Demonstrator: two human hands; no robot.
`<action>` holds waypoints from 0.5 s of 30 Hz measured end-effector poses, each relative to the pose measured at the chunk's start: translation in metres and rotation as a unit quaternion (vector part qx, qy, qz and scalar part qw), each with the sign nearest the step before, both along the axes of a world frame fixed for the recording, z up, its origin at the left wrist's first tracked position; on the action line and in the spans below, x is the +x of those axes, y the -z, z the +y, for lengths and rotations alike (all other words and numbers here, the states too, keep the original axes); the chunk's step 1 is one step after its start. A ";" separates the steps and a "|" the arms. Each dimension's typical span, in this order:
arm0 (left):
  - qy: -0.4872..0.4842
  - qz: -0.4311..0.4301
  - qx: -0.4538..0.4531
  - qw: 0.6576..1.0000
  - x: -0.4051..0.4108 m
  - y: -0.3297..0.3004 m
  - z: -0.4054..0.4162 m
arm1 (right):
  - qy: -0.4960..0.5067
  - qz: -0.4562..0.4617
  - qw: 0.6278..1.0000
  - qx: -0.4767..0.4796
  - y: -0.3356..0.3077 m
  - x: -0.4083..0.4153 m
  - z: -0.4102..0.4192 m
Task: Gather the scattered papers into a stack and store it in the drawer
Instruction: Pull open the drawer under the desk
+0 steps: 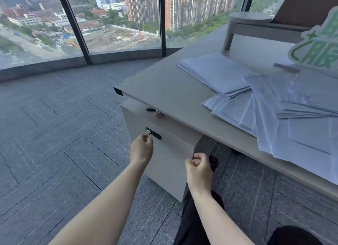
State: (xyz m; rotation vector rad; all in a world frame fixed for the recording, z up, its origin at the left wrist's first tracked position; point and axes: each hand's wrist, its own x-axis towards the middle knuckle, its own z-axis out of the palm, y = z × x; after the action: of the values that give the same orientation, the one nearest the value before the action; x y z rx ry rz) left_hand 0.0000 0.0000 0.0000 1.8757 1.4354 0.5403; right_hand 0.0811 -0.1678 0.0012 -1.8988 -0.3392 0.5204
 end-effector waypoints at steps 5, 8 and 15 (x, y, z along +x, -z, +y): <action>-0.039 -0.033 -0.045 0.998 0.013 0.006 0.013 | 0.019 -0.008 1.000 -0.019 0.007 0.009 0.006; -0.064 -0.083 -0.100 0.990 0.018 0.013 0.020 | 0.023 -0.011 0.999 -0.024 0.010 0.011 0.009; -0.126 -0.162 -0.173 0.963 0.030 0.028 0.038 | 0.027 -0.027 0.999 0.004 0.016 0.017 0.012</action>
State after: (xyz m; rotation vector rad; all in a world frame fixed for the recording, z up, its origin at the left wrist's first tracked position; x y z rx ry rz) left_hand 0.0295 0.0377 -0.0283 1.2747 1.4456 0.6368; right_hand 0.0976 -0.1554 -0.0143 -1.9112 -0.3235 0.4308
